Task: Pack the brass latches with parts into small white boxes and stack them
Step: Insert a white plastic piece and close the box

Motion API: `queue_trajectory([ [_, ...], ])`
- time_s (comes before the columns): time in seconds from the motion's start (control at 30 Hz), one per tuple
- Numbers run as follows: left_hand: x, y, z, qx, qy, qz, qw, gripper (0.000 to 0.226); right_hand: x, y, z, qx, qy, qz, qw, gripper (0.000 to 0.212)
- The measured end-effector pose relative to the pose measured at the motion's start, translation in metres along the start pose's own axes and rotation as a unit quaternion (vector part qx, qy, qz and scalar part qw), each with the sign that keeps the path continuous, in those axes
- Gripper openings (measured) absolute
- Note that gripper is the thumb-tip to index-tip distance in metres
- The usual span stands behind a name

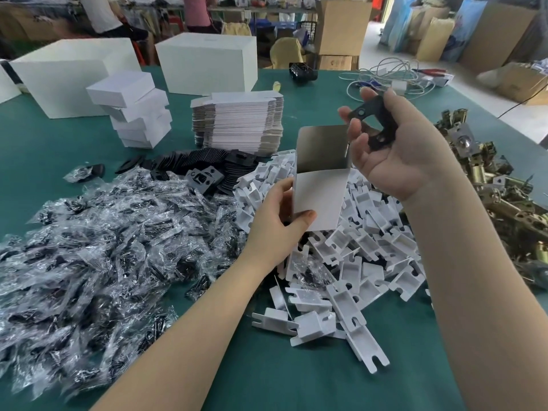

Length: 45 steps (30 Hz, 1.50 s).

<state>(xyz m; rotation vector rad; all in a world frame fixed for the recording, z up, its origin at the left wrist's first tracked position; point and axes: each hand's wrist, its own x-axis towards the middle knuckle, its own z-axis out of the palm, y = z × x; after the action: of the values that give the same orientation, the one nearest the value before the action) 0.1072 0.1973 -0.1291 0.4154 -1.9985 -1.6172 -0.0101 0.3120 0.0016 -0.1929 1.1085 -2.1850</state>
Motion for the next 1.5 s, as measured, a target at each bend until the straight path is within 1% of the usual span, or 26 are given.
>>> queue_trajectory([
  [0.1, 0.000, 0.000, 0.000, -0.001, 0.000, 0.000, 1.000, 0.054, -0.001, -0.005, -0.004, 0.079, -0.067, 0.034, 0.994, 0.043],
  [0.13, 0.000, 0.000, 0.000, -0.001, 0.000, 0.000, 1.000, 0.054, -0.001, -0.006, -0.004, 0.093, -0.083, 0.036, 0.991, 0.042],
  [0.2, 0.000, 0.000, 0.000, -0.003, -0.002, -0.001, 1.000, 0.054, -0.002, -0.009, -0.003, 0.100, -0.099, 0.023, 0.990, 0.033],
  [0.27, 0.000, 0.000, 0.000, -0.006, -0.005, -0.003, 1.000, 0.054, -0.004, -0.010, -0.003, 0.099, -0.108, -0.004, 0.989, 0.029],
  [0.4, -0.001, 0.001, -0.001, -0.008, -0.007, -0.002, 1.000, 0.053, -0.006, -0.006, -0.002, 0.080, -0.093, -0.061, 0.991, 0.049],
  [0.47, -0.001, 0.001, 0.000, -0.008, -0.007, -0.001, 1.000, 0.053, -0.005, -0.002, 0.000, 0.052, -0.078, -0.085, 0.992, 0.051],
  [0.57, -0.001, 0.002, 0.000, -0.011, -0.008, 0.000, 1.000, 0.053, -0.004, 0.003, 0.002, 0.012, -0.063, -0.096, 0.993, 0.041],
  [0.67, -0.001, 0.002, 0.000, -0.012, -0.007, 0.003, 1.000, 0.053, -0.002, 0.005, 0.002, 0.016, -0.075, -0.094, 0.993, 0.024],
  [0.73, -0.002, 0.002, 0.000, -0.013, -0.006, 0.003, 1.000, 0.053, -0.001, 0.005, 0.001, 0.005, -0.073, -0.099, 0.992, 0.018],
  [0.8, -0.002, 0.002, 0.000, -0.017, -0.007, 0.001, 1.000, 0.052, -0.001, 0.005, -0.001, -0.030, -0.074, -0.115, 0.990, 0.015],
  [0.87, -0.002, 0.002, 0.000, -0.020, -0.010, 0.000, 1.000, 0.052, -0.002, 0.005, -0.002, -0.093, -0.091, -0.152, 0.980, 0.013],
  [0.93, -0.002, 0.002, 0.000, -0.023, -0.012, -0.002, 1.000, 0.052, -0.007, 0.003, -0.003, -0.196, -0.113, -0.210, 0.951, 0.015],
  [0.97, -0.002, 0.002, 0.000, -0.023, -0.013, -0.004, 1.000, 0.052, -0.010, 0.003, -0.002, -0.265, -0.118, -0.240, 0.926, 0.018],
  [1.07, -0.001, 0.002, -0.001, -0.026, -0.017, -0.006, 1.000, 0.053, -0.017, 0.002, 0.002, -0.468, -0.099, -0.300, 0.825, 0.030],
  [1.13, 0.000, 0.002, -0.001, -0.032, -0.018, -0.005, 0.999, 0.053, -0.017, 0.000, 0.007, -0.559, -0.099, -0.317, 0.760, 0.034],
  [1.23, 0.000, 0.001, -0.001, -0.034, -0.020, -0.007, 0.999, 0.054, -0.018, -0.005, 0.016, -0.633, -0.125, -0.301, 0.702, 0.033],
  [1.3, 0.001, 0.000, -0.002, -0.037, -0.023, -0.011, 0.999, 0.056, -0.018, -0.007, 0.019, -0.698, -0.138, -0.288, 0.641, 0.029],
  [1.33, 0.001, 0.000, -0.002, -0.039, -0.024, -0.013, 0.999, 0.056, -0.017, -0.007, 0.020, -0.722, -0.142, -0.280, 0.617, 0.027],
  [1.43, 0.003, -0.001, -0.004, -0.045, -0.024, -0.012, 0.999, 0.052, -0.016, -0.010, 0.018, -0.762, -0.152, -0.247, 0.579, 0.020],
  [1.5, 0.004, -0.002, -0.005, -0.052, -0.030, -0.013, 0.998, 0.050, -0.015, -0.015, 0.015, -0.790, -0.161, -0.223, 0.547, 0.019],
])
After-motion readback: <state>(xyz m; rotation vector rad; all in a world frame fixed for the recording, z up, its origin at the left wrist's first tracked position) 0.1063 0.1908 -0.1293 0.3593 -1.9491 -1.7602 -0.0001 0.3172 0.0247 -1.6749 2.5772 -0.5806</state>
